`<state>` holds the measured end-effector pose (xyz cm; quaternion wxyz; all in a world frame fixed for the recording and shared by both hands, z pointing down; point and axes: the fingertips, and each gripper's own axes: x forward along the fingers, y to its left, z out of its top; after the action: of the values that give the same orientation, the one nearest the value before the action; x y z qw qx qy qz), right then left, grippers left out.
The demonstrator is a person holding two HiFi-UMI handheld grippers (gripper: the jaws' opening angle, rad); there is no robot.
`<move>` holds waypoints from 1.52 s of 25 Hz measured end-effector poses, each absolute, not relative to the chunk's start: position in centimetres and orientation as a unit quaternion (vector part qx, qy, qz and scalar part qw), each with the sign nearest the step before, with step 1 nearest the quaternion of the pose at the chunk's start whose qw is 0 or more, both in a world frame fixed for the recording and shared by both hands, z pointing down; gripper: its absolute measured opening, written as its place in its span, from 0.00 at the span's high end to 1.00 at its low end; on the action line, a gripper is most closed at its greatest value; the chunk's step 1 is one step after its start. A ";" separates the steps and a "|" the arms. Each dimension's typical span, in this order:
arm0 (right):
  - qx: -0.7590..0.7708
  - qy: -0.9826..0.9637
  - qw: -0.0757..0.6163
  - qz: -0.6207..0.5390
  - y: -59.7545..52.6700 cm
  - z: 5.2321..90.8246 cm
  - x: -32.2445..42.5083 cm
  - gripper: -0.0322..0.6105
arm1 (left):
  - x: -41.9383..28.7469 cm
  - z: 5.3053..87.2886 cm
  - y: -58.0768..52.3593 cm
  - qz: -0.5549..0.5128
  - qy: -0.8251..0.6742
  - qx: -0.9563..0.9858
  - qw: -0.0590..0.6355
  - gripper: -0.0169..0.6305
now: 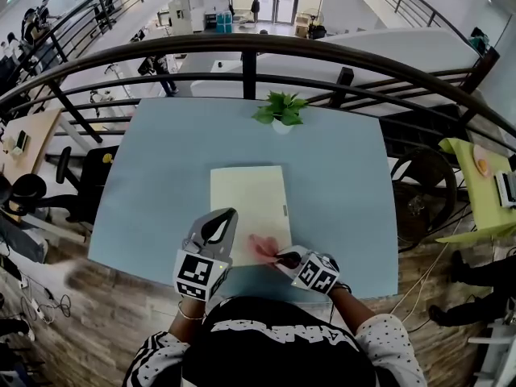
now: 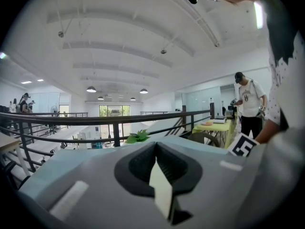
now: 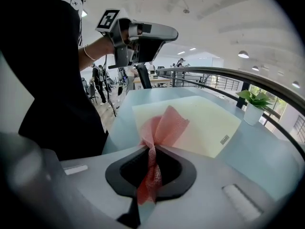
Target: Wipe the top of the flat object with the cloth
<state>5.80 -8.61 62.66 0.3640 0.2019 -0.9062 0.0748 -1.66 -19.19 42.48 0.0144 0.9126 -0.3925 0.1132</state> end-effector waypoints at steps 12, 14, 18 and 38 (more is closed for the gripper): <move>0.325 -0.917 0.226 0.053 -13.5 54.7 8.0 0.91 | -2.8 42.2 -19.2 0.120 -0.411 0.904 0.010 0.97; 0.357 -0.916 0.171 0.068 -14.6 52.4 8.9 0.91 | -3.0 42.0 -19.2 0.121 -0.415 0.902 0.008 0.97; 0.393 -0.909 0.022 0.134 -16.0 47.9 10.7 0.91 | -3.5 41.8 -19.3 0.122 -0.424 0.898 0.007 0.97; 0.396 -0.910 -0.019 0.120 -16.9 44.7 10.0 0.92 | -4.1 41.9 -19.9 0.124 -0.429 0.895 0.010 0.97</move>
<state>10.05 -16.85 44.70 -0.0193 0.3955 -0.9104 0.1200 -4.09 -19.88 41.91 0.0097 0.8946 -0.4292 0.1243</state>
